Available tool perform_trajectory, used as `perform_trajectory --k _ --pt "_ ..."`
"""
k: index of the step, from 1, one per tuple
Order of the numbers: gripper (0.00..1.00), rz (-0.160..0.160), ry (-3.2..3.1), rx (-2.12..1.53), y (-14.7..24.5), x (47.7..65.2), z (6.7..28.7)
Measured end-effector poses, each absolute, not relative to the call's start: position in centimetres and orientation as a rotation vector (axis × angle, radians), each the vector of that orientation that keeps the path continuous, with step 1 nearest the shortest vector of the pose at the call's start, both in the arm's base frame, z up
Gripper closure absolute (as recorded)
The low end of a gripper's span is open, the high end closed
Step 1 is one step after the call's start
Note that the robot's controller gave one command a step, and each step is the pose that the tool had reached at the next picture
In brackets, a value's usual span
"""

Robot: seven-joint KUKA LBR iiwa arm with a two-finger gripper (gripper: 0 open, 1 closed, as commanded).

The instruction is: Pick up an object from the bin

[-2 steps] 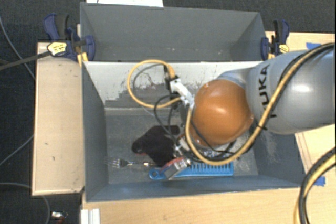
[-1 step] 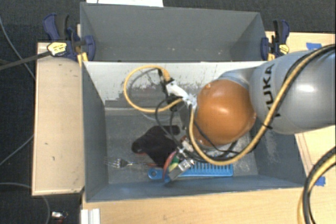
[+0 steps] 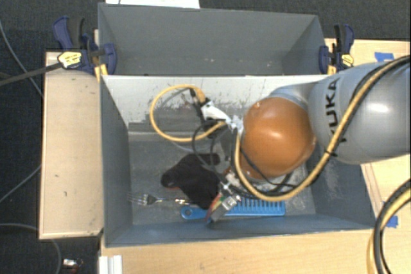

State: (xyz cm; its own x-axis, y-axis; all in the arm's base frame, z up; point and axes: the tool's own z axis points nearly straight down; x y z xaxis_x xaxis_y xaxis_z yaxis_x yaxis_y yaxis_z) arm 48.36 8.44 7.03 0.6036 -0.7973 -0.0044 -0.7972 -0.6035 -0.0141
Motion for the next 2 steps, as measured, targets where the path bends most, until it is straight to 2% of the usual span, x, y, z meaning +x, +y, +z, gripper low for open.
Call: perform_trajectory --k 1,2 --pt "1.00 -0.013 0.077 -3.126 8.92 47.62 7.08" --pt "1.00 -0.013 0.078 -3.126 8.92 47.62 7.08"
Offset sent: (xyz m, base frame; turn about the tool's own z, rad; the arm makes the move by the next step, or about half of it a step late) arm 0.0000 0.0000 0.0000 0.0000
